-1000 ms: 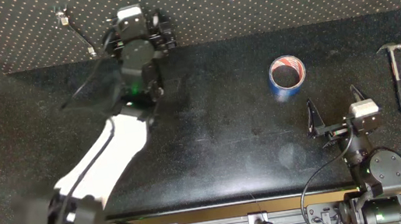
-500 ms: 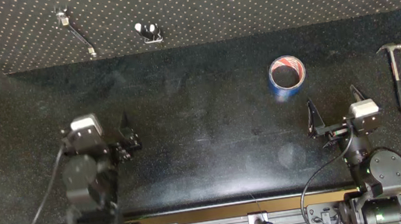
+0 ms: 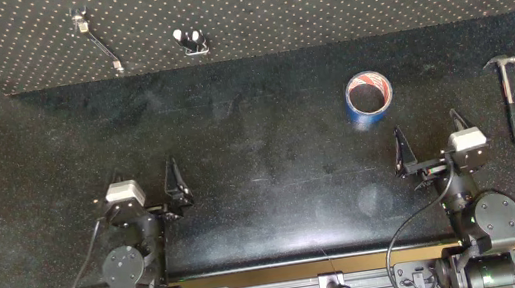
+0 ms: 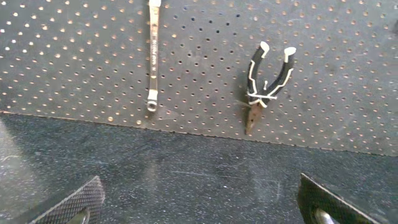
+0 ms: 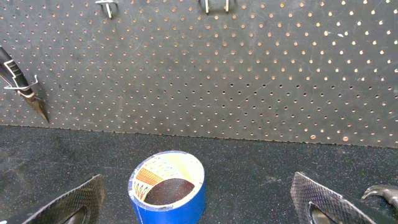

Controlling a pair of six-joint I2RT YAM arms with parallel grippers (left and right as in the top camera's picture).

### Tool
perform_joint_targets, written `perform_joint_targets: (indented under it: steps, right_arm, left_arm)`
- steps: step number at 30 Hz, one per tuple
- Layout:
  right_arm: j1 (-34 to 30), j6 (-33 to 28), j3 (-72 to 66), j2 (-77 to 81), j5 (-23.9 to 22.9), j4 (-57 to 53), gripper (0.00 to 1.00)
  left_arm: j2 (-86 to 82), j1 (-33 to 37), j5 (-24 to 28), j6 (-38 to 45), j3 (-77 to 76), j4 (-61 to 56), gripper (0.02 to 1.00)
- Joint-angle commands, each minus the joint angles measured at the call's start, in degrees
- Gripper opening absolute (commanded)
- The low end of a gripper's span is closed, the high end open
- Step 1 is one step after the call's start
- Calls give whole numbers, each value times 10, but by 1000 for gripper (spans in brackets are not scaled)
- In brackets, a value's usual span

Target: Place Tools Onto Pegboard

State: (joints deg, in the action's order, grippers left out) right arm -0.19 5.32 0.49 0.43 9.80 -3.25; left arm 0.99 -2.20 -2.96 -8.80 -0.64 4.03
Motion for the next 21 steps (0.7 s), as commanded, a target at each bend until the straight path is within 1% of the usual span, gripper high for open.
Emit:
perform_joint_targets:
  steps: [1,3,7,9,14,15,16,21]
  right_arm:
    - [3,4,-2,-4,3,-2,978]
    - [3,4,-2,-4,3,-2,978]
    - [3,4,-2,-4,3,-2,978]
    - [3,4,-2,-4,3,-2,978]
    - [3,4,-2,-4,3,-2,978]
    - [3,4,-2,-4,3,-2,978]
    - [3,4,-2,-4,3,-2,978]
    - [3,5,-2,-4,3,-2,978]
  left_arm:
    - [-8,-5,0,3,3,2,996]
    - [-8,-5,15,3,3,1,996]
    - [-8,-5,15,3,3,-10,996]
    - [-8,-5,5,3,3,-24,996]
    - [-8,-5,0,3,3,-41,996]
    - [-8,-5,0,3,3,-29,996]
    - [-8,-5,5,3,3,7,996]
    - [-8,-5,7,14,3,5,996]
